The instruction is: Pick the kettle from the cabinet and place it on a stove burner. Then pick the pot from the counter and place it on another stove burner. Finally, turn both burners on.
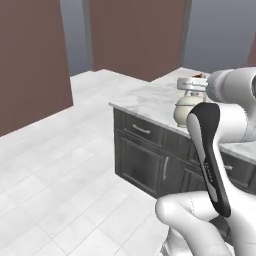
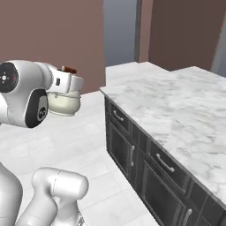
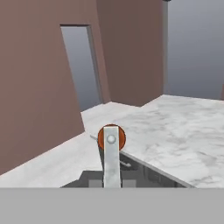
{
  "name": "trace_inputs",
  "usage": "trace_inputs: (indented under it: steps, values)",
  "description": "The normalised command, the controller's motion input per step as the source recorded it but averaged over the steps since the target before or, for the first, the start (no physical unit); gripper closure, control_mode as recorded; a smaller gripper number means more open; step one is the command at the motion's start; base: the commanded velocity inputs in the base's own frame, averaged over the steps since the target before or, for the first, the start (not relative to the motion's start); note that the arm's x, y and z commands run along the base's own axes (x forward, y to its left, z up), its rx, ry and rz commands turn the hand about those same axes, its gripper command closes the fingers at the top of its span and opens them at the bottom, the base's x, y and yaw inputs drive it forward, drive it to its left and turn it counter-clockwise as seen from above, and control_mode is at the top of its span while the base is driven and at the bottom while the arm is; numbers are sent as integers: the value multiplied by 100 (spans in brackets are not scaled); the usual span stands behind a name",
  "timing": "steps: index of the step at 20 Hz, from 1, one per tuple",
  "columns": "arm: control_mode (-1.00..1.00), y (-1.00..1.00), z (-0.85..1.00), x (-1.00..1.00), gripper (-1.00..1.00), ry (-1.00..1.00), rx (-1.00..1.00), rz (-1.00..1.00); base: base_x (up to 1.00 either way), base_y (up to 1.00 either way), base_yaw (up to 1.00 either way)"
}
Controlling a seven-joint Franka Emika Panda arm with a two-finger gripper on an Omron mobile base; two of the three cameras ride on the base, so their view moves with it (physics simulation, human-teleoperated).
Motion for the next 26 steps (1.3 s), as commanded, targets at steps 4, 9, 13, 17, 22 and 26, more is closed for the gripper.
trace_inputs:
  steps: [4,9,13,17,22,26]
  values:
    - [100,0,0,0,100,0,0,0,0,8,-42]
    - [100,0,0,0,100,0,0,0,0,19,-39]
    - [100,0,0,0,100,0,0,0,14,80,-24]
    - [100,0,0,0,100,0,0,0,21,88,-15]
    - [100,0,0,0,100,0,0,0,29,83,-14]
    - [100,0,0,0,100,0,0,0,38,73,-17]
